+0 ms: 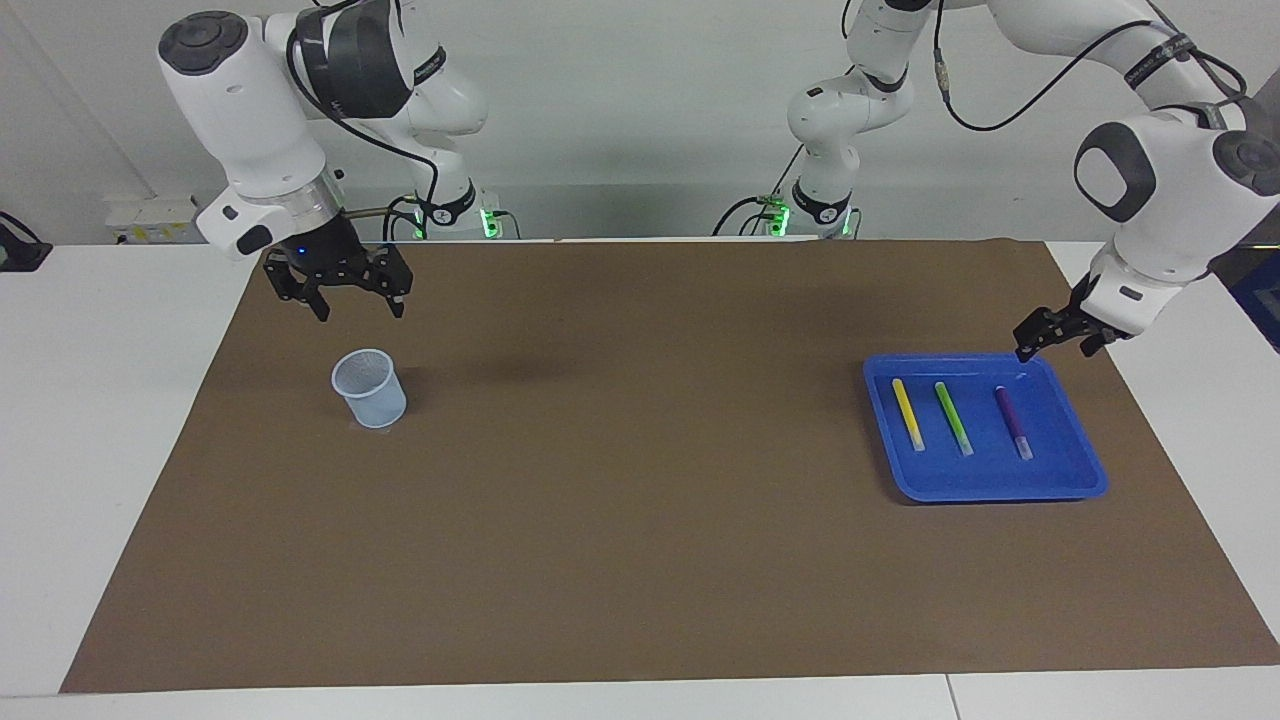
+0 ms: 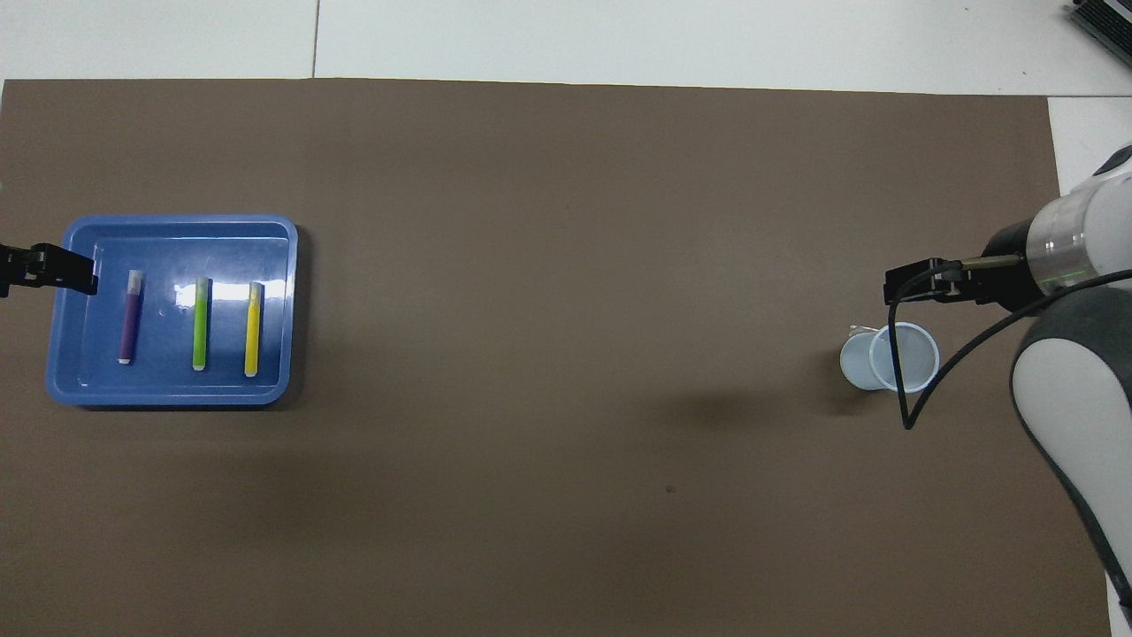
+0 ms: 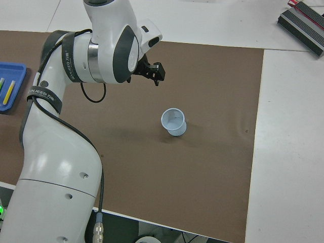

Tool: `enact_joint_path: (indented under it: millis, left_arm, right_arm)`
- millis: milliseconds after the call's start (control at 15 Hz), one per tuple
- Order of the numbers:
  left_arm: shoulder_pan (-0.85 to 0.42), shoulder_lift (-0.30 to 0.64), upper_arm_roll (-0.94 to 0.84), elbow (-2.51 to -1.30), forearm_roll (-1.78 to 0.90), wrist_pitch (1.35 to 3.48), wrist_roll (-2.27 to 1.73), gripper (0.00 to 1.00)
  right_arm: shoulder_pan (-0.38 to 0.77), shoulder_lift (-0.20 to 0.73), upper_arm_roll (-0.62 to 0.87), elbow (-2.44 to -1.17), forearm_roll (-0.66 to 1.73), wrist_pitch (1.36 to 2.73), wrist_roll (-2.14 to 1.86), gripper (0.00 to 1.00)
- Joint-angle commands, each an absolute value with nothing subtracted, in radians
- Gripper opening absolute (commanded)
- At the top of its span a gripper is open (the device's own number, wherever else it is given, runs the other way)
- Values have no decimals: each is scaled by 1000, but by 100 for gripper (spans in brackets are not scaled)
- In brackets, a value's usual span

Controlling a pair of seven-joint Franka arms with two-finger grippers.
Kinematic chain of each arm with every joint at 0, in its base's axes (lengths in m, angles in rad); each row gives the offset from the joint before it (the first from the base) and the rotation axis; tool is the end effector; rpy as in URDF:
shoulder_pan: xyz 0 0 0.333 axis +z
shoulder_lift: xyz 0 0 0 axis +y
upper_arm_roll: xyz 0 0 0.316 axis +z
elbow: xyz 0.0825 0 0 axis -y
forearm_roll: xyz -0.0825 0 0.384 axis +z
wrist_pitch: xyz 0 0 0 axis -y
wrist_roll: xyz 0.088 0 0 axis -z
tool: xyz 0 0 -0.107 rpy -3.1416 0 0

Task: Right arm passes pens to left for tray arrangement
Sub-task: 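Open the left gripper and withdraw it from the tray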

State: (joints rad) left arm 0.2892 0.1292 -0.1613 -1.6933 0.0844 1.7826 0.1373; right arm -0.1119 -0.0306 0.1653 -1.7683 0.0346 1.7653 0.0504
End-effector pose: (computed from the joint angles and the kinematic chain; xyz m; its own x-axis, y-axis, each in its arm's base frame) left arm 0.5920 0.0880 0.5107 0.9986 -0.0265 -0.0466 -0.0290 -0.9981 -0.0552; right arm 0.5552 0.0338 0.5642 0.9997 -0.0036 0.0256 -0.0028 -0.9995 -0.0304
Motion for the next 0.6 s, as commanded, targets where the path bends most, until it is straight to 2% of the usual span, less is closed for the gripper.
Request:
enact_joint_path:
  millis: [0,200,533]
  left_arm:
    - [259,108,-160,-1625,58,1689,94,100]
    - [252,42,-172,-1621,17,1654,52,100]
    - [252,15,-173,-1537,-26,1507,48,100]
  right_arm:
    - [-117,-29,175,-1759,11,1753,40,100]
    - [-114,-29,175,-1759,11,1755,40,100]
    - [-112,-29,176,-1759,12,1753,40,100]
